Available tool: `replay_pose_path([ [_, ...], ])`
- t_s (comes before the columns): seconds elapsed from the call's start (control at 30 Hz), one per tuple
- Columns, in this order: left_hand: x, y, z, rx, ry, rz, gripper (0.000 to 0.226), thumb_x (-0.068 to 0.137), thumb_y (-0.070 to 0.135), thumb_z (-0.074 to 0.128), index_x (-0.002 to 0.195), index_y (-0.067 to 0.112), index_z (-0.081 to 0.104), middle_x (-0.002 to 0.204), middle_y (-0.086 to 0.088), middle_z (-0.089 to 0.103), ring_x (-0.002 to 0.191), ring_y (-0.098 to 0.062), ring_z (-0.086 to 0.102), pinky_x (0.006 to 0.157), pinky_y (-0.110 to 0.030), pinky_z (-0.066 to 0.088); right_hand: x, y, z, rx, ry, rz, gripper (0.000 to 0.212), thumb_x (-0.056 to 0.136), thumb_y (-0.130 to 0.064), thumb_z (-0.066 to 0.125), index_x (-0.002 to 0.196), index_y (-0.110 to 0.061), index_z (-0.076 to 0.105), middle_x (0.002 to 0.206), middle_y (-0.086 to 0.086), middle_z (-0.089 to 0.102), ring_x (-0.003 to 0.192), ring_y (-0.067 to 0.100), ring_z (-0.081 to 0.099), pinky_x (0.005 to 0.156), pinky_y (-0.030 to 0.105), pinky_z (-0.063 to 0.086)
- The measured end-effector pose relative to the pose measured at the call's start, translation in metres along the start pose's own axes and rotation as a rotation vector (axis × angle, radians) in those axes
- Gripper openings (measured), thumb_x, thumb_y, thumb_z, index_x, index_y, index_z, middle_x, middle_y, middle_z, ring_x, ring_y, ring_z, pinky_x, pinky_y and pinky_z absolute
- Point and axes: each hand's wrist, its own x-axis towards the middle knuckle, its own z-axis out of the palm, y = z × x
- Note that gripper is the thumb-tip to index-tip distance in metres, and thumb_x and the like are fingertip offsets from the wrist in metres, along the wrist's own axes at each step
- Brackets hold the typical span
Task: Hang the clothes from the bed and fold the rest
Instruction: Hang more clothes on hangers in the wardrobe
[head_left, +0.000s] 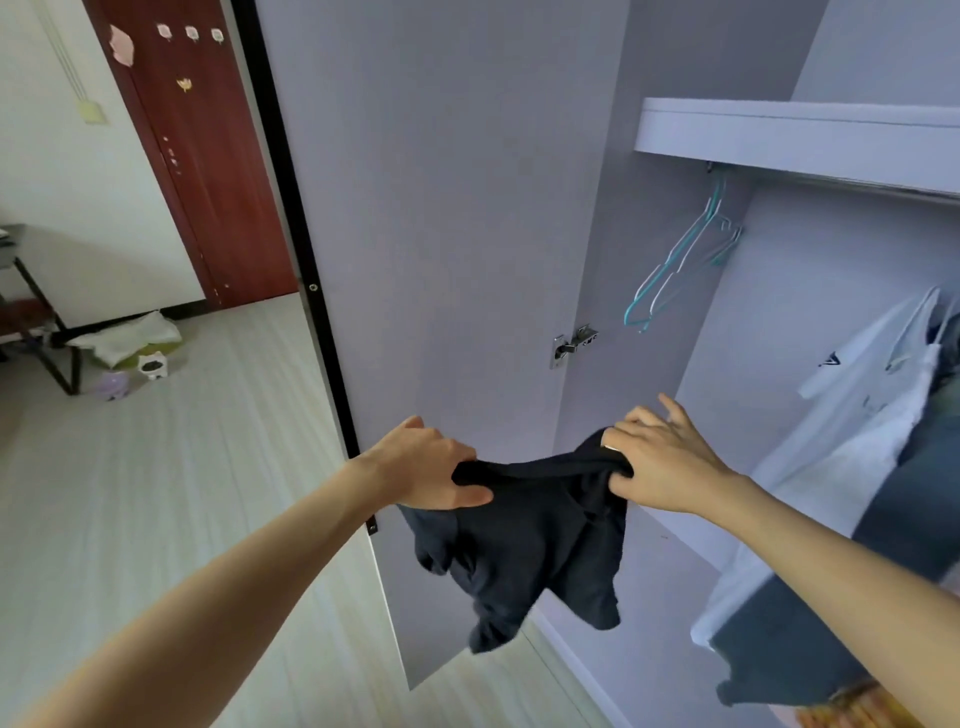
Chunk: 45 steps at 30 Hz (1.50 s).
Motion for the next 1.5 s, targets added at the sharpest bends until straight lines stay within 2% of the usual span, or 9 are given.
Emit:
replay_pose_path([
  [0.17,0.009,-0.001,0.002,0.353,-0.004,-0.008,0.039,0.091,0.051,0.034,0.105,0.019,0.053,0.077,0.003,0.056,0.085,-0.019,0.05,0.081,-0.032,0.025,0.005,0.005,0.0,-0.083,-0.047,0.023,0.064,0.078,-0.076,0.03,0.117,-0.029,0.048,0.113,-0.013,0.055,0.114,0.02,0.043,0.11,0.045,0.017],
  [0.37,0.022,0.001,-0.002,0.387,0.078,-0.033,0.034,0.096,0.044,0.034,0.093,0.02,0.058,0.088,0.003,0.062,0.084,-0.018,0.048,0.077,-0.031,0.027,0.007,0.004,-0.005,0.336,-0.086,0.138,0.059,0.08,-0.075,0.023,0.107,-0.03,0.052,0.11,-0.006,0.053,0.103,0.022,0.053,0.082,0.033,0.041],
  [0.53,0.019,-0.017,-0.007,-0.125,0.117,0.009,0.034,0.095,0.042,0.043,0.12,0.023,0.056,0.113,0.002,0.061,0.104,-0.019,0.055,0.093,-0.031,0.037,0.004,0.012,-0.01,0.411,-0.103,0.113,0.043,0.083,-0.058,0.05,0.115,-0.029,0.046,0.116,-0.013,0.051,0.102,0.016,0.052,0.083,0.032,0.044],
  [0.63,0.017,-0.019,-0.014,-0.411,0.233,-0.012,0.025,0.092,0.028,0.055,0.112,0.017,0.063,0.105,0.0,0.062,0.099,-0.02,0.056,0.089,-0.028,0.042,0.005,0.013,-0.008,0.452,-0.067,0.09,0.022,0.089,-0.026,0.051,0.107,-0.028,0.039,0.104,-0.006,0.055,0.081,0.014,0.051,0.06,0.022,0.036],
  [0.83,0.014,-0.012,-0.037,-1.071,0.292,-0.145,0.017,0.092,0.017,0.055,0.078,0.01,0.062,0.057,0.006,0.049,0.048,-0.011,0.042,0.042,-0.017,0.031,0.01,0.013,-0.015,0.85,-0.007,0.125,0.016,0.086,-0.007,0.046,0.093,-0.019,0.054,0.088,-0.001,0.062,0.079,0.022,0.054,0.071,0.032,0.043],
  [0.93,0.016,-0.003,-0.045,-1.152,0.273,-0.156,0.023,0.093,0.02,0.055,0.072,0.011,0.06,0.062,-0.005,0.046,0.053,-0.018,0.039,0.04,-0.021,0.029,0.015,0.012,-0.013,0.873,-0.109,0.165,0.014,0.086,-0.003,0.044,0.086,-0.008,0.057,0.085,0.003,0.056,0.081,0.022,0.052,0.07,0.031,0.039],
  [1.07,0.022,0.013,-0.053,-1.227,0.233,-0.202,0.022,0.092,0.024,0.057,0.073,0.012,0.062,0.069,0.002,0.056,0.067,-0.013,0.051,0.064,-0.019,0.04,0.02,0.006,-0.009,0.769,0.031,0.222,0.026,0.091,-0.008,0.051,0.116,-0.014,0.058,0.111,-0.001,0.047,0.1,0.015,0.05,0.086,0.022,0.036],
  [1.23,0.028,0.023,-0.059,-1.457,0.168,-0.299,0.015,0.092,0.016,0.057,0.078,0.012,0.062,0.067,0.004,0.053,0.062,-0.012,0.045,0.061,-0.021,0.035,0.019,-0.014,-0.029,1.365,0.044,0.321,0.019,0.095,-0.01,0.05,0.109,-0.002,0.06,0.087,0.004,0.064,0.07,0.014,0.061,0.066,0.022,0.051],
  [1.5,0.022,0.028,-0.041,-1.573,-0.032,-0.103,0.045,0.091,-0.012,0.036,0.13,0.004,0.051,0.118,-0.011,0.061,0.099,-0.021,0.056,0.081,-0.025,0.041,0.016,-0.041,-0.047,1.671,-0.039,0.24,0.027,0.093,-0.03,0.052,0.101,-0.006,0.059,0.09,0.009,0.065,0.085,0.025,0.066,0.083,0.039,0.055],
])
